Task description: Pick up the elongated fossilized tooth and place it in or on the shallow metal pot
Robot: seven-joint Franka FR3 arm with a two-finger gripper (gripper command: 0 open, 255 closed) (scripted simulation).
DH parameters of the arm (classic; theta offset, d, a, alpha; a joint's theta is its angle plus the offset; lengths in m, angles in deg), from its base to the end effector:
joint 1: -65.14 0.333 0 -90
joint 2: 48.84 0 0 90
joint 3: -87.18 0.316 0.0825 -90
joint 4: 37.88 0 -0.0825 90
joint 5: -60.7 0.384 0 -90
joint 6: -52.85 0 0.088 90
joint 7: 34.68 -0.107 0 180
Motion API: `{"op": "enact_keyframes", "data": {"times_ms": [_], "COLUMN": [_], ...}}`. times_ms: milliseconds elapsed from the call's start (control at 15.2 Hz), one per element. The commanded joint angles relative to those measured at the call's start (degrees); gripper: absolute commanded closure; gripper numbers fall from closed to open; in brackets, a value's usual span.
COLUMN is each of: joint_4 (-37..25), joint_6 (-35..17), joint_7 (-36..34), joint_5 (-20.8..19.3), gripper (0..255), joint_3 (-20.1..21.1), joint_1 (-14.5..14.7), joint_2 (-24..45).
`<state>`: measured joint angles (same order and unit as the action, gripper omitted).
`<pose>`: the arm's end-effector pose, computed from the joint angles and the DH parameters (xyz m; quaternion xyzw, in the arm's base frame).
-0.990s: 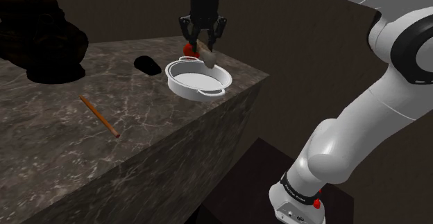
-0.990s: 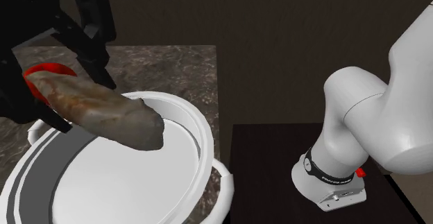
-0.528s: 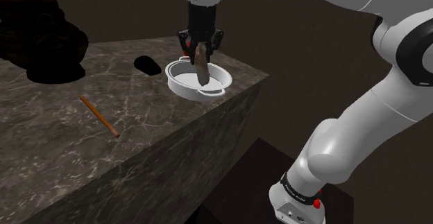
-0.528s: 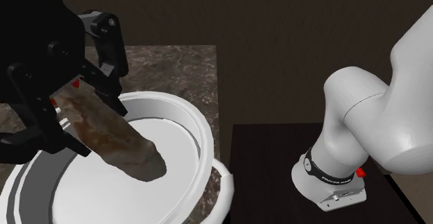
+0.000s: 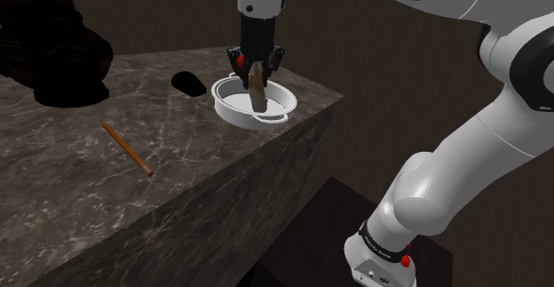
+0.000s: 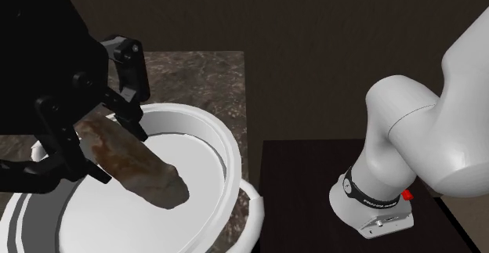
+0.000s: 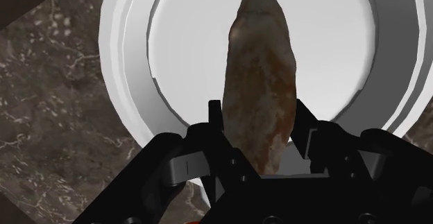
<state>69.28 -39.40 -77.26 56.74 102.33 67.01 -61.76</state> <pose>0.4623 0.1471 0.5999 0.9726 -0.2224 0.0130 0.0658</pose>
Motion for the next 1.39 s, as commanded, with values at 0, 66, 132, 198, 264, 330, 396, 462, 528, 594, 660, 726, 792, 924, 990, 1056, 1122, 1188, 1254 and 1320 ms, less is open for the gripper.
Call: {"op": "enact_keyframes", "data": {"times_ms": [0,66,132,198,264,330,396,462,528,594,660,726,792,924,990,1056,1122,1188,1254,1320], "joint_4": [0.25,0.25,0.25,0.27,0.2,0.21,0.17,0.14,0.25,-2.16,-4.66,-7.28,-9.42,-9.41,-9.42,-9.42,-9.42,-9.42,-9.42,-9.42], "joint_6": [0.16,0.16,0.16,0.11,0.16,0.11,0.13,0.14,0.16,2.12,4.1,6.11,7.71,7.71,7.71,7.71,7.71,7.71,7.71,7.71], "joint_7": [-0.06,-0.06,-0.06,-0.01,-0.14,-0.12,-0.09,-0.1,-0.06,-0.13,-0.22,-0.33,-0.43,-0.43,-0.43,-0.43,-0.43,-0.43,-0.43,-0.43], "joint_5": [0.19,0.19,0.18,0.17,0.19,0.17,0.16,0.16,0.19,0.11,0.0,-0.13,-0.26,-0.25,-0.26,-0.26,-0.26,-0.26,-0.26,-0.26], "gripper": [255,255,255,0,0,0,0,0,0,0,0,0,0,0,0,0,0,0,0,0], "joint_3": [0.18,0.17,0.16,0.13,0.21,0.19,0.18,0.18,0.16,0.3,0.46,0.63,0.79,0.78,0.79,0.79,0.79,0.79,0.79,0.79], "joint_1": [0.17,0.19,0.2,0.18,0.23,0.22,0.21,0.21,0.2,0.24,0.27,0.31,0.35,0.35,0.35,0.35,0.35,0.35,0.35,0.35], "joint_2": [0.19,0.19,0.19,0.2,0.23,0.27,0.29,0.31,0.19,0.66,1.21,1.86,2.44,2.43,2.43,2.43,2.44,2.44,2.44,2.44]}}
